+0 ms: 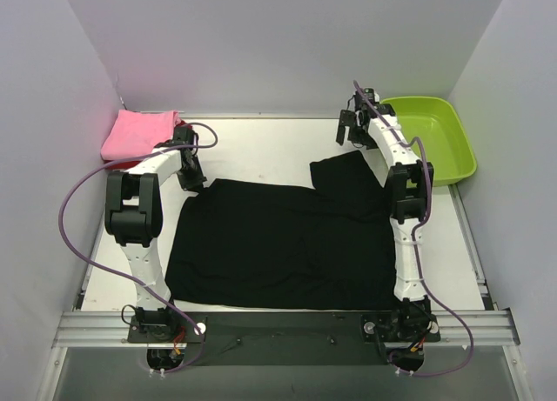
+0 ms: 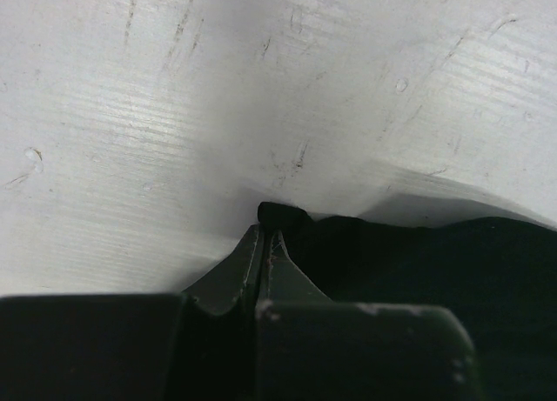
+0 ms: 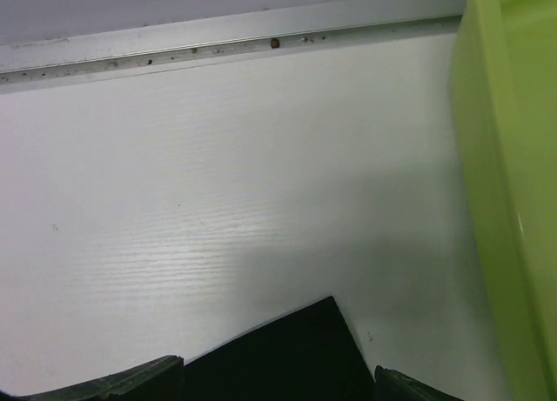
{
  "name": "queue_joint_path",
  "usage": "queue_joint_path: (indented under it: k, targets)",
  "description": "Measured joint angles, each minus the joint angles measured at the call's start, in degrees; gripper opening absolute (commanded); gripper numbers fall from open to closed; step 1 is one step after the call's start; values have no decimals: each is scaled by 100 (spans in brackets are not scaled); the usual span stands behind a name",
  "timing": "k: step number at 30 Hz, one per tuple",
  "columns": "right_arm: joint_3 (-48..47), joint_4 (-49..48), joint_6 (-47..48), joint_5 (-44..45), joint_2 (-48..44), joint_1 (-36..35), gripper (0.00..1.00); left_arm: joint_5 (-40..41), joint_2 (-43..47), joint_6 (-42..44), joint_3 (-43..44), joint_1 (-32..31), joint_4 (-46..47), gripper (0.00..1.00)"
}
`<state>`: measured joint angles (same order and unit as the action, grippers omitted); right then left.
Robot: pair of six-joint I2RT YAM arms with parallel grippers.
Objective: Fold and stack the t-shirts
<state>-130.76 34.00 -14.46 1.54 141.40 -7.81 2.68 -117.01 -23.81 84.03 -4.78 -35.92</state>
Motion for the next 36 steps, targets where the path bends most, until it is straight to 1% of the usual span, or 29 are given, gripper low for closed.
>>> queue_joint_path:
  k: [8, 19, 31, 36]
  targets:
    - [-245, 181, 219, 44, 142, -151, 92, 0, 0, 0, 0, 0, 0, 0]
    - [-684, 678, 44, -96, 564, 210, 92, -28, 0, 0, 0, 2, -4, 0]
    - [-975, 824, -382, -898, 850, 297, 88, -39, 0, -2, 0, 7, -7, 0]
    - [-1034, 839, -485, -1001, 890, 297, 86, -42, 0, -2, 0, 9, -15, 0]
